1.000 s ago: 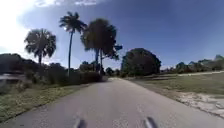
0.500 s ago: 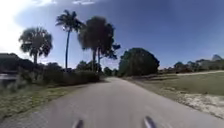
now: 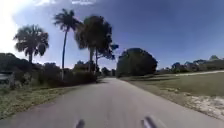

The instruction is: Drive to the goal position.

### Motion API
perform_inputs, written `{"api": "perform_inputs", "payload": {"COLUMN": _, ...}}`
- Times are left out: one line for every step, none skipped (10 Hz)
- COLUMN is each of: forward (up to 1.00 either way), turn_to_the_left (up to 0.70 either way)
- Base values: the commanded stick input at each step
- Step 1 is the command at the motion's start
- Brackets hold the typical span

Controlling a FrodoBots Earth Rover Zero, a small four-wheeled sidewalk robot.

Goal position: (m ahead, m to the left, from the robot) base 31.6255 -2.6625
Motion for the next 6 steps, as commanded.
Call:
{"api": "perform_inputs", "payload": {"forward": 0.70, "turn_to_the_left": 0.35}}
{"api": "perform_inputs", "payload": {"forward": 0.70, "turn_to_the_left": 0.35}}
{"api": "perform_inputs", "payload": {"forward": 0.70, "turn_to_the_left": 0.35}}
{"api": "perform_inputs", "payload": {"forward": 0.70, "turn_to_the_left": 0.32}}
{"api": "perform_inputs", "payload": {"forward": 0.70, "turn_to_the_left": 0.00}}
{"api": "perform_inputs", "payload": {"forward": 0.70, "turn_to_the_left": 0.00}}
